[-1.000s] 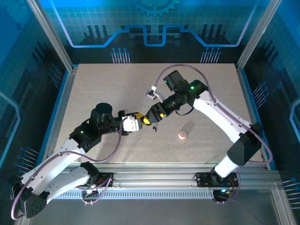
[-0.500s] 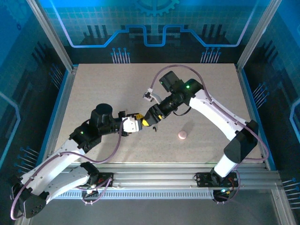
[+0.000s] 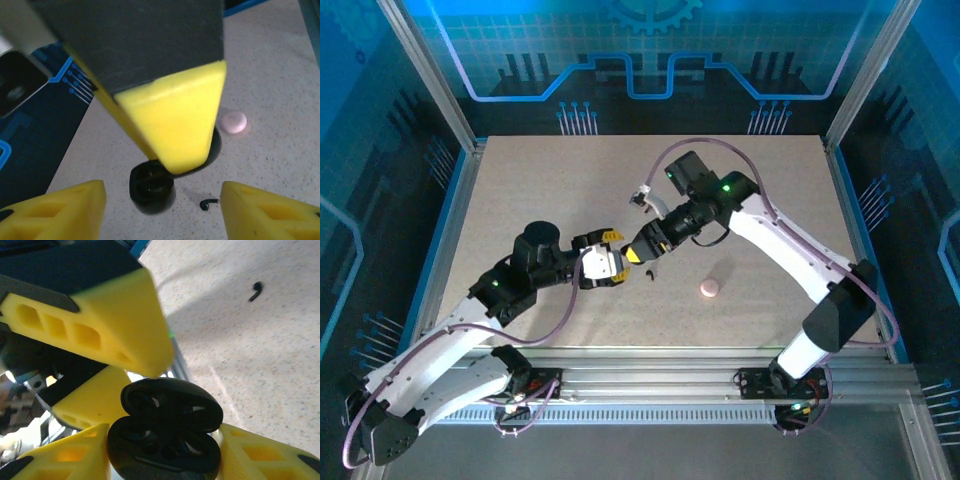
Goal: Insert wireless bluetooth earbuds into charging case
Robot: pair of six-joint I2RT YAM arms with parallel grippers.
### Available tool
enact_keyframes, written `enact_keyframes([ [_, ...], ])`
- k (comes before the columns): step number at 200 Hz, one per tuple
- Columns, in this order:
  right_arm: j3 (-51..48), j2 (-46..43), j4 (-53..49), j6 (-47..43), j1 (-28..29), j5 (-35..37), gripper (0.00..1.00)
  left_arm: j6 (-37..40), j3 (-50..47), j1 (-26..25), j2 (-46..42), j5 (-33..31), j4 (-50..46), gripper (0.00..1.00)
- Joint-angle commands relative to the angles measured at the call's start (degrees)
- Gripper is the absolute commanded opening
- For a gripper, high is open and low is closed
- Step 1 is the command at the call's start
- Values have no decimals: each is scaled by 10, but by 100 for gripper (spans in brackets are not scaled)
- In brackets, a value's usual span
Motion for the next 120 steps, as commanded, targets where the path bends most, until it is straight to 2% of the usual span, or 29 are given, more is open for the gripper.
enact_keyframes([
  [1,-64,-75,138,83,-23,56,48,-85,-20,-4,-12,-42,53,65],
  [34,-182,-164,319,194,-37,143,48,-201,-61,-5,-29,-74,128,67],
  [62,-253,-201,436,292,-36,186,48,-295,-107,-9,-30,-72,223,65],
  [83,-295,-215,498,370,-22,223,48,-354,-134,-15,-15,-71,297,63],
  [120,-326,-212,553,455,-1,248,48,-395,-140,-30,19,-89,359,63],
])
